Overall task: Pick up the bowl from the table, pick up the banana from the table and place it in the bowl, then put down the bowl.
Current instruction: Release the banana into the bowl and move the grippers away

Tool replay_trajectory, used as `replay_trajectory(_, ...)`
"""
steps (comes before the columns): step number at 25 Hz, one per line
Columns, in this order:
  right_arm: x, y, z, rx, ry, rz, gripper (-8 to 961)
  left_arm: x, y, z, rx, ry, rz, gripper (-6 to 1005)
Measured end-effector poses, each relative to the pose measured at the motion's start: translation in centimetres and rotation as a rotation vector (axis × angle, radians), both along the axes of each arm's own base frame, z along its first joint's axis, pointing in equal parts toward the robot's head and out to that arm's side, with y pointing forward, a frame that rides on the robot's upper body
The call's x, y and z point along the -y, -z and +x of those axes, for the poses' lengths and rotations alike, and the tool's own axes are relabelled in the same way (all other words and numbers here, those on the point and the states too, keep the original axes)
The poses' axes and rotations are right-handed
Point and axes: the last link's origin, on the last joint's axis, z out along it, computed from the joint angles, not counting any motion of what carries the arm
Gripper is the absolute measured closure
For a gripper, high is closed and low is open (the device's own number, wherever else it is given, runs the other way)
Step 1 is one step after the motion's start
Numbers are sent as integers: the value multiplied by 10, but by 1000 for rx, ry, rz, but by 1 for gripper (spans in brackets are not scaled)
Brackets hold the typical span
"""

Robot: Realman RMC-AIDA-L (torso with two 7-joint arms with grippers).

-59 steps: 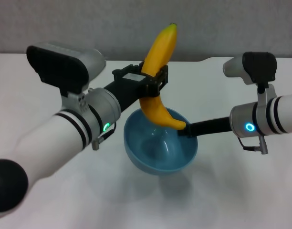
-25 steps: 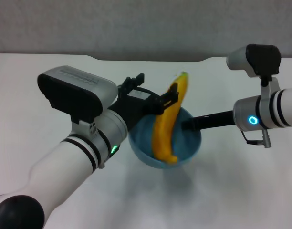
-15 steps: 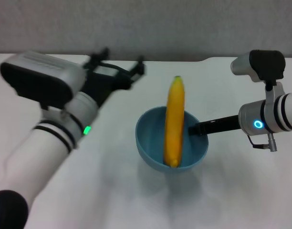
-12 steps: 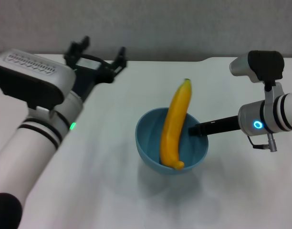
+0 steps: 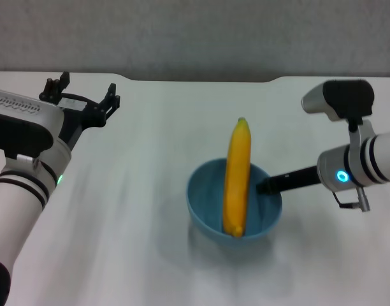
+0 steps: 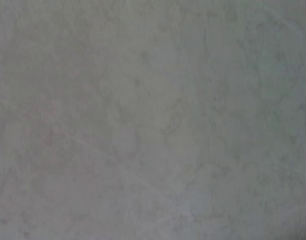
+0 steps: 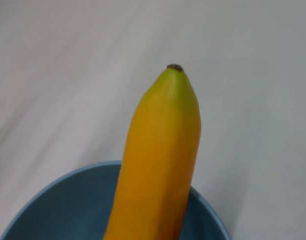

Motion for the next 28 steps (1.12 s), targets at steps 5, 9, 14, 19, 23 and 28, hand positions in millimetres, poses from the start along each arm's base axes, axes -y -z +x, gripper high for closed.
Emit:
replay_trajectory(5, 5, 3, 7, 17, 16, -18, 913, 0, 0, -2, 16, -8, -2, 103)
replay_trajectory(9, 6, 4, 9, 35, 10, -29, 907, 1, -1, -7, 22, -20, 2, 103)
replay_trajectory(14, 8, 4, 12, 37, 17, -24, 901, 1, -1, -8, 34, -24, 6, 104)
replay_trajectory(19, 7, 4, 14, 43, 16, -10, 895, 1, -1, -8, 35, -25, 4, 104)
replay_trajectory(23, 5, 5, 12, 47, 4, -1, 890, 2, 0, -9, 49, -29, 1, 104)
replay_trajectory(28, 4, 6, 11, 54, -19, 9, 831, 4, 2, -14, 67, -44, -8, 104)
